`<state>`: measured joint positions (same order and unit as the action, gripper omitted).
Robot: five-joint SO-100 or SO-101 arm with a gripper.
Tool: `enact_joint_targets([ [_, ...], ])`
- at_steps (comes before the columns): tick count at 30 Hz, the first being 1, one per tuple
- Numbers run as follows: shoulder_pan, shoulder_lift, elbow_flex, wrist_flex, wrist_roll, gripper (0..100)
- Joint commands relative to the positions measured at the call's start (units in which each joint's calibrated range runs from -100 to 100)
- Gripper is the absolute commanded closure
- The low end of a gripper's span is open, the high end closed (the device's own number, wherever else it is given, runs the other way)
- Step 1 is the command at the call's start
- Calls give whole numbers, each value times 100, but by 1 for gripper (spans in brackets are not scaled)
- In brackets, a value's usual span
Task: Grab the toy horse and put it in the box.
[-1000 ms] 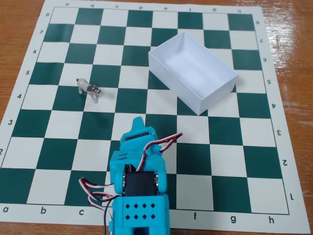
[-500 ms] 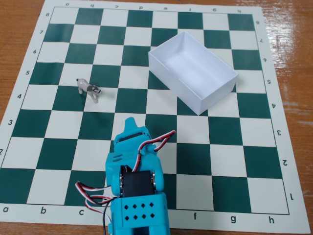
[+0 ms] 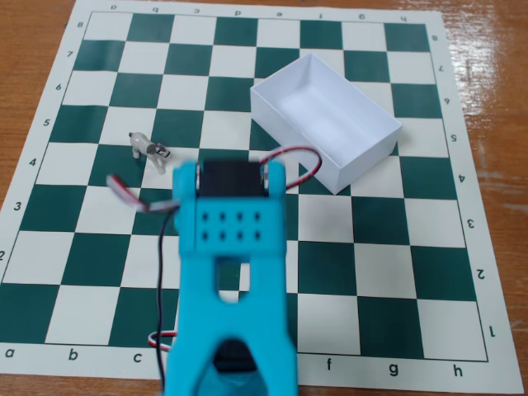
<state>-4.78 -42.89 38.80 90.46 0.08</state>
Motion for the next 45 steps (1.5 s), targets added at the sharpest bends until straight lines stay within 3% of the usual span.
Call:
enact_joint_targets([
  [1, 342, 3643, -4823, 938, -294, 73],
  [8, -93, 4422, -6325, 938, -855, 73],
  [13, -815, 4263, -6179, 946, -1544, 73],
  [15, -1186, 4236, -6170, 946, -1632, 67],
  [20, -1679, 4705, -6243, 780, -2057, 67],
  [30, -1793, 7767, -8373, 946, -2018, 67],
  [45, -2358, 8794, -9511, 946, -1939, 67],
])
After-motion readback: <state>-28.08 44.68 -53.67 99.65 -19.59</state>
